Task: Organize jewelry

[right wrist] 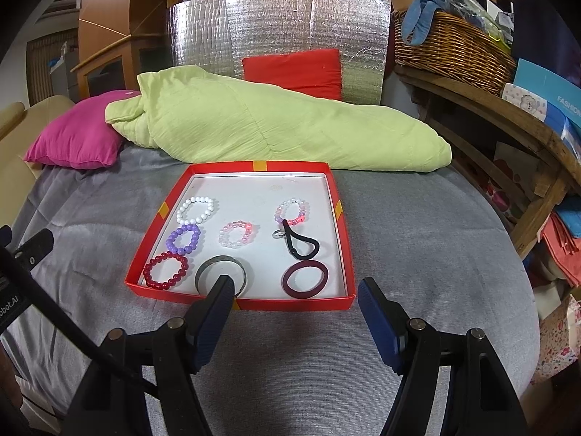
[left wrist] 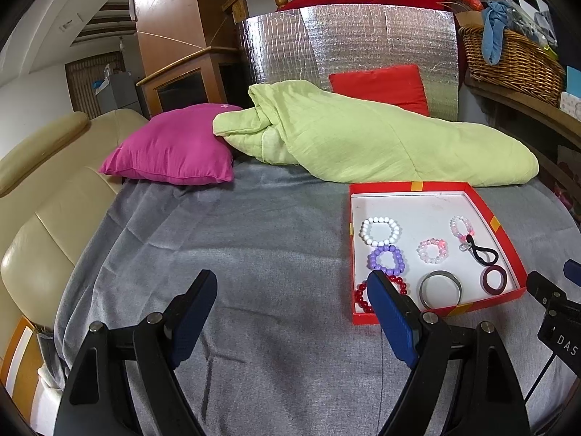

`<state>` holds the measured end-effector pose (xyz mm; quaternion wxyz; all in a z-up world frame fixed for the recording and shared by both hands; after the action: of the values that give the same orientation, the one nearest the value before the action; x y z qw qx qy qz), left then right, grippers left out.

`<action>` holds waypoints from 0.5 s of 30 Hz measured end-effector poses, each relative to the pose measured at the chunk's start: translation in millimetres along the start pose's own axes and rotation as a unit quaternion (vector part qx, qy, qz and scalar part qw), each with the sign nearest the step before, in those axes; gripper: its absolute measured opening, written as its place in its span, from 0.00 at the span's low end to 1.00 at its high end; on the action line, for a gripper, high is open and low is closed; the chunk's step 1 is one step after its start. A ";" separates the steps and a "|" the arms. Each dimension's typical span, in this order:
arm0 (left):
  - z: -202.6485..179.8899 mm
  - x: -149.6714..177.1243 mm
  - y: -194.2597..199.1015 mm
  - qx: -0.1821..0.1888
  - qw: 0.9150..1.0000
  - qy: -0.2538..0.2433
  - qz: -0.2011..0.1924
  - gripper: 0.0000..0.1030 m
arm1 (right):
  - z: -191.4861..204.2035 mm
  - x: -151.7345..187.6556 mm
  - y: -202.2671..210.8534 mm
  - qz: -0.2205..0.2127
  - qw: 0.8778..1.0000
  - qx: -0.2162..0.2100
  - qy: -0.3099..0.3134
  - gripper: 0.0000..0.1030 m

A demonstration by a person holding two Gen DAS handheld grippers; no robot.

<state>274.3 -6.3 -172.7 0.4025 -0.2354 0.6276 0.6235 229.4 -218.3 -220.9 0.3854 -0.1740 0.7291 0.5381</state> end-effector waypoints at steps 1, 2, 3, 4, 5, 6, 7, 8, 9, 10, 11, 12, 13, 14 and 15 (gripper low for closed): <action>-0.4 0.2 -0.1 0.000 1.000 0.000 0.000 0.83 | -0.1 0.1 -0.1 0.000 1.000 0.000 0.000 0.72; -0.9 0.3 -0.3 0.001 1.000 0.000 0.001 0.83 | -0.2 0.2 -0.1 0.000 1.000 0.000 0.000 0.72; -0.9 0.3 0.3 0.002 1.000 0.000 0.001 0.83 | -0.3 0.2 -0.2 0.000 1.000 0.000 -0.001 0.72; -1.3 0.3 0.5 0.002 1.000 0.000 0.001 0.83 | -0.2 0.2 -0.3 0.000 1.000 0.000 -0.001 0.72; -1.4 0.2 0.9 0.003 1.000 0.000 0.000 0.83 | -0.4 0.3 -0.4 0.000 1.000 0.000 0.000 0.72; -1.5 0.0 0.6 0.003 1.000 0.000 0.000 0.83 | -0.5 0.4 -0.5 0.000 1.000 0.000 0.000 0.72; -1.2 -0.1 0.7 0.003 1.000 0.001 0.000 0.83 | -0.5 0.6 -0.5 0.000 1.000 0.000 0.001 0.72; -0.9 0.0 0.9 0.003 1.000 0.001 -0.001 0.83 | -0.2 0.7 -0.9 0.000 1.000 0.000 0.001 0.72; -0.6 0.1 0.9 0.003 1.000 0.002 -0.001 0.83 | 0.0 0.8 -0.9 0.001 1.000 0.000 0.001 0.72; -0.3 -0.1 0.7 0.003 1.000 0.002 0.000 0.83 | 0.5 0.9 -1.2 0.001 1.000 0.000 0.002 0.72; -0.2 0.1 0.5 0.003 1.000 0.002 0.000 0.83 | 0.9 0.9 -1.3 0.001 1.000 0.000 0.003 0.72; 0.4 -0.1 0.1 0.003 1.000 0.002 0.000 0.83 | 1.5 0.8 -1.3 0.001 1.000 0.000 0.003 0.72; 0.2 -0.2 0.2 0.003 1.000 0.002 0.000 0.83 | 2.0 0.8 -1.4 0.001 1.000 0.000 0.003 0.72; 0.2 -0.2 0.2 0.003 1.000 0.002 0.000 0.83 | 2.5 0.9 -1.8 0.002 1.000 -0.001 0.003 0.72; 0.1 -0.2 0.3 0.003 1.000 0.002 0.000 0.83 | 3.5 1.3 -2.0 0.002 1.000 -0.001 0.004 0.72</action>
<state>274.2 -6.2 -172.4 0.4025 -0.2352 0.6303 0.6208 231.2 -215.6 -223.6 0.3816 -0.1750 0.7302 0.5391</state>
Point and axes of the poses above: each gripper's, at about its wrist camera, not at the fingertips, and y roughly against the way its jaws point, z to its left, x to its underside, the point moved 10 cm from there along -y, roughly the way its jaws point, and after that the axes turned 9 degrees about x, right-handed, at the moved point
